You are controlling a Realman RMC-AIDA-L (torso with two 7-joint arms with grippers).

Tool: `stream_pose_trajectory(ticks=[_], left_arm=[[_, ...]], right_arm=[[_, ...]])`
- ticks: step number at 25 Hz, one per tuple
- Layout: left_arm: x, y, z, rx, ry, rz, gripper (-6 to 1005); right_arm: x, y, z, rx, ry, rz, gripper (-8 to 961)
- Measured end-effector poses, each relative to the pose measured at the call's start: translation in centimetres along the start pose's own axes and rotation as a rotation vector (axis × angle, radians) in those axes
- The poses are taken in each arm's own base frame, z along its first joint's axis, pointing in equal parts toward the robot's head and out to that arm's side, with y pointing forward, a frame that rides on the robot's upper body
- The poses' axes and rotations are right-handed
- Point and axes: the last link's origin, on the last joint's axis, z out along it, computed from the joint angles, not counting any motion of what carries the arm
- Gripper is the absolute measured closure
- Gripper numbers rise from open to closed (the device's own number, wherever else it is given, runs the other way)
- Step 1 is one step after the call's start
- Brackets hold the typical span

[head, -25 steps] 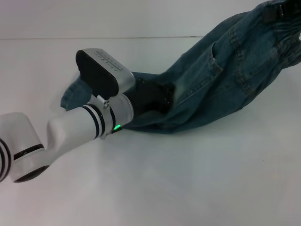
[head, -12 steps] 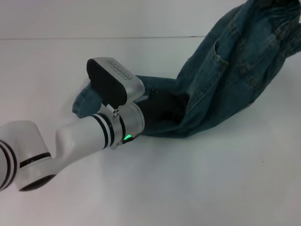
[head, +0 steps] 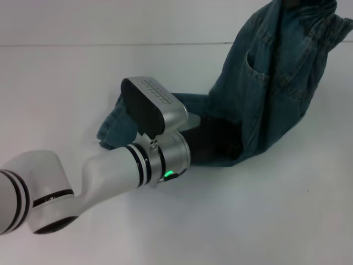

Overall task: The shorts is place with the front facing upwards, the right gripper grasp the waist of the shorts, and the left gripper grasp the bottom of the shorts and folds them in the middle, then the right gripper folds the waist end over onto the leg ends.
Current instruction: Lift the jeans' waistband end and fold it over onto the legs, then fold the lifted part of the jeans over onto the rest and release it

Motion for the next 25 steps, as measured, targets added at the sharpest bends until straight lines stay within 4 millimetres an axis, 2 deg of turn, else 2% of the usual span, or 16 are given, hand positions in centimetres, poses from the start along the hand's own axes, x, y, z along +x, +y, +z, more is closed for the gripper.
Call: stream_pose_trajectory(ticks=[12,17,25], left_arm=[[0.3,3.0,1.1,-0.067,0.009,0.006,998],[0.0,2.7,0.9,-0.034,0.026,-0.018,999],[-0.8,0.4,-1.1,0.065,0.094,-0.079,998]], right_arm=[[-0.1,0.3,0.3,-0.009,0.012,0.000,851],[0.1,0.2,0.3,-0.009,0.017,0.002,840],[0.6,-0.1,0.3,-0.006,0.024,0.012,821]])
